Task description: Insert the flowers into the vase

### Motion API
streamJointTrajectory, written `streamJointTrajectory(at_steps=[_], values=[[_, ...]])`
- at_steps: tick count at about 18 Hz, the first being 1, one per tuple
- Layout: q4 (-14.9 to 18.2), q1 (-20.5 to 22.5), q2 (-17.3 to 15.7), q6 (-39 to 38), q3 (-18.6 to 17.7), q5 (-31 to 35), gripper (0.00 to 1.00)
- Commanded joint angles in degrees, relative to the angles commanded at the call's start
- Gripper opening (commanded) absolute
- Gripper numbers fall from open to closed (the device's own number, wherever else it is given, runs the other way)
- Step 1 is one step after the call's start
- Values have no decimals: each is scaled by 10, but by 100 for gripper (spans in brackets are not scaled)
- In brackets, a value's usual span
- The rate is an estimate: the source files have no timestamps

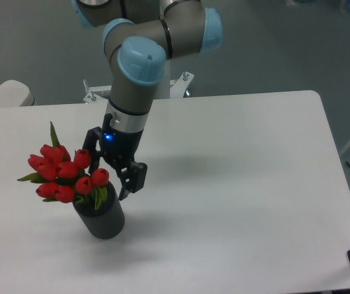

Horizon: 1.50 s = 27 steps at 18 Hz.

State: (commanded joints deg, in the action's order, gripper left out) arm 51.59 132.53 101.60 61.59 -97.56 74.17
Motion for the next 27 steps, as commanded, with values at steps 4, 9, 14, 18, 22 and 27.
streamJointTrajectory(at_steps=[4, 9, 14, 18, 22, 27], values=[[17, 61, 4, 70, -4, 7, 100], [25, 128, 30, 164, 3, 6, 100], [25, 136, 98, 184, 53, 13, 100], [43, 132, 146, 185, 93, 78, 100], [83, 132, 190, 209, 145, 90, 100], [107, 130, 233, 265, 188, 132, 100]])
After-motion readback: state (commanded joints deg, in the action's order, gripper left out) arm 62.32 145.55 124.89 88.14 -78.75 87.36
